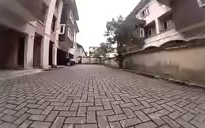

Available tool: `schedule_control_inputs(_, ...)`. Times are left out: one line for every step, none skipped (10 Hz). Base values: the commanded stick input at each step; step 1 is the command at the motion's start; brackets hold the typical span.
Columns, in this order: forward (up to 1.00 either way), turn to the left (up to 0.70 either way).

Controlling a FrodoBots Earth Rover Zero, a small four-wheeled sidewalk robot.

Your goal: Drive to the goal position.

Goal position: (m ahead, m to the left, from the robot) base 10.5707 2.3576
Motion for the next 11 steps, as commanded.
schedule_control_inputs(0.7,0.0)
schedule_control_inputs(0.7,0.0)
schedule_control_inputs(0.7,0.0)
schedule_control_inputs(0.7,0.0)
schedule_control_inputs(0.7,0.0)
schedule_control_inputs(0.7,0.0)
schedule_control_inputs(0.7,0.0)
schedule_control_inputs(0.7,0.0)
schedule_control_inputs(0.7,0.0)
schedule_control_inputs(0.7,0.0)
schedule_control_inputs(0.7,0.0)
